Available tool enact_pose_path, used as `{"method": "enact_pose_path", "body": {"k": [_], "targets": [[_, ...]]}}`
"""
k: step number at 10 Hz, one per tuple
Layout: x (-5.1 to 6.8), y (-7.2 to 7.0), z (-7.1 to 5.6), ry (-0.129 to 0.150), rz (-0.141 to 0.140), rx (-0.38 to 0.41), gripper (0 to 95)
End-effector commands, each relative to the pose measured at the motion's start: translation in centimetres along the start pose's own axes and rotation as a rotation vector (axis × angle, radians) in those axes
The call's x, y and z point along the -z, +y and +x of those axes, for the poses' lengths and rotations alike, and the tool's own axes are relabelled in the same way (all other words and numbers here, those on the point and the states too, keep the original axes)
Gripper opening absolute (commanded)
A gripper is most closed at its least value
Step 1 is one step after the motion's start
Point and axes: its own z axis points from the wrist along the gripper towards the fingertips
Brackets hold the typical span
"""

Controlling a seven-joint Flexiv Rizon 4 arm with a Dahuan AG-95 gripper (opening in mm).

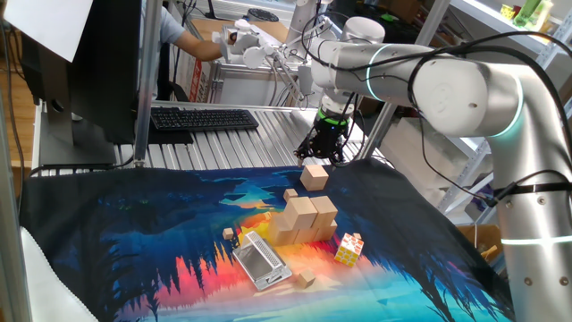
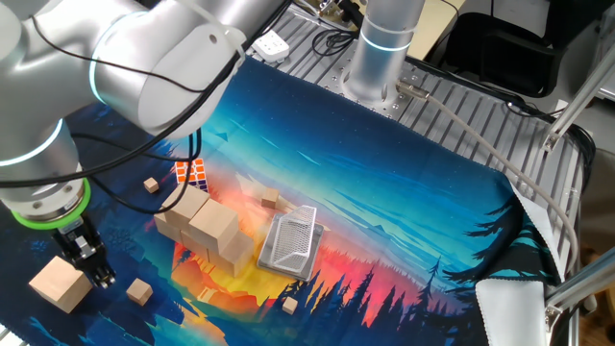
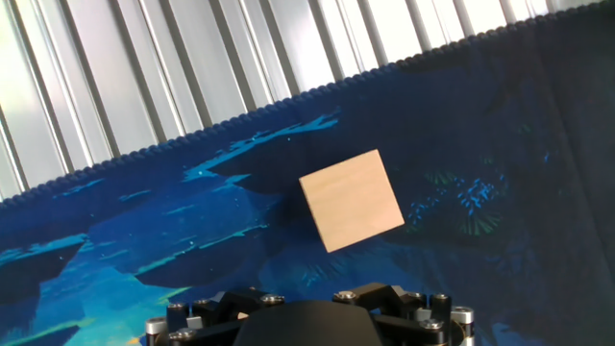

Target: Stack the blocks into a pyramid shape

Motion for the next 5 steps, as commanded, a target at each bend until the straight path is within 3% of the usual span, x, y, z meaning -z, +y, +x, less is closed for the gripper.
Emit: {"method": "enact_pose_path", "body": {"k": [1, 5], "targets": [[-0.09, -0.13, 0.08, -0.003, 0.001, 0.003, 95.0], [-0.53, -0.66, 0.04, -0.005, 0.003, 0.017, 95.0]]}}
